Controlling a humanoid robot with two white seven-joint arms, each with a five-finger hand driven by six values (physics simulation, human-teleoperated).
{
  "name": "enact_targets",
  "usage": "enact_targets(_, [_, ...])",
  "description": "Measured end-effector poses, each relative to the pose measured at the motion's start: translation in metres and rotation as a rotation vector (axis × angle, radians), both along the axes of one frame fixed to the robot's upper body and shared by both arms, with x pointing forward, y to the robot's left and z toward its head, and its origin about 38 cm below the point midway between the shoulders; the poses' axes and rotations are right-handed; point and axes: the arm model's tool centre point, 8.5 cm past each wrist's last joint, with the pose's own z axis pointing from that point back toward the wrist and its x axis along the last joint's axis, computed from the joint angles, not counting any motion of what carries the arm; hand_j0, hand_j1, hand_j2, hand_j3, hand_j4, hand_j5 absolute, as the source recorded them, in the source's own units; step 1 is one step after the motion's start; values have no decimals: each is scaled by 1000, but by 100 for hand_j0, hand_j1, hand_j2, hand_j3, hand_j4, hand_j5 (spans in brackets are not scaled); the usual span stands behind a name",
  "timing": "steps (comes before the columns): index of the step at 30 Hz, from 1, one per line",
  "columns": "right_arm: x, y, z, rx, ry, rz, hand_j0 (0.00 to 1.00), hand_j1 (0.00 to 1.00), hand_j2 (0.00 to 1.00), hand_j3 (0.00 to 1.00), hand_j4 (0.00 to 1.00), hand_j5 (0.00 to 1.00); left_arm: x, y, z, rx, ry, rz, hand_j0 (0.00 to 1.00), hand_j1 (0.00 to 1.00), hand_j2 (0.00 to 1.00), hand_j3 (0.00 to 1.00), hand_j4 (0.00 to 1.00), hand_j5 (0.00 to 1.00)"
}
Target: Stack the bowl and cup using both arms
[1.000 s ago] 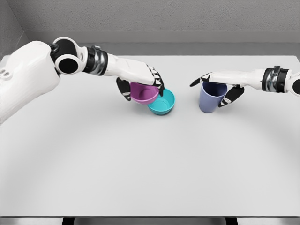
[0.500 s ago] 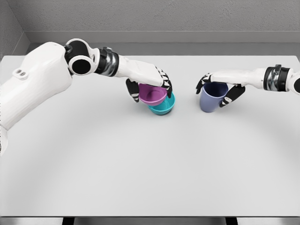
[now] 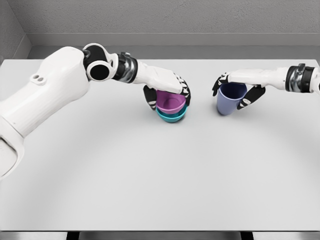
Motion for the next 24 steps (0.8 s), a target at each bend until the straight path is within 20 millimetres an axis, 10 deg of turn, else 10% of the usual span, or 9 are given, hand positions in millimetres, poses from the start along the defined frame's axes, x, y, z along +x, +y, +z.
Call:
enact_targets(6, [0, -4, 7, -6, -13, -2, 61, 61, 61, 61, 61, 61, -1, -3, -1, -1, 2, -5, 78, 78, 78, 78, 78, 78])
enact_targets(11, [2, -8, 15, -8, -30, -4, 61, 61, 61, 61, 61, 61, -1, -3, -2, -2, 3, -5, 100, 100, 100, 100, 100, 100])
enact_targets(24, [-1, -4, 25, 0, -52, 16, 62, 62, 62, 62, 62, 62, -1, -2, -1, -4, 3, -3, 100, 100, 100, 100, 100, 100])
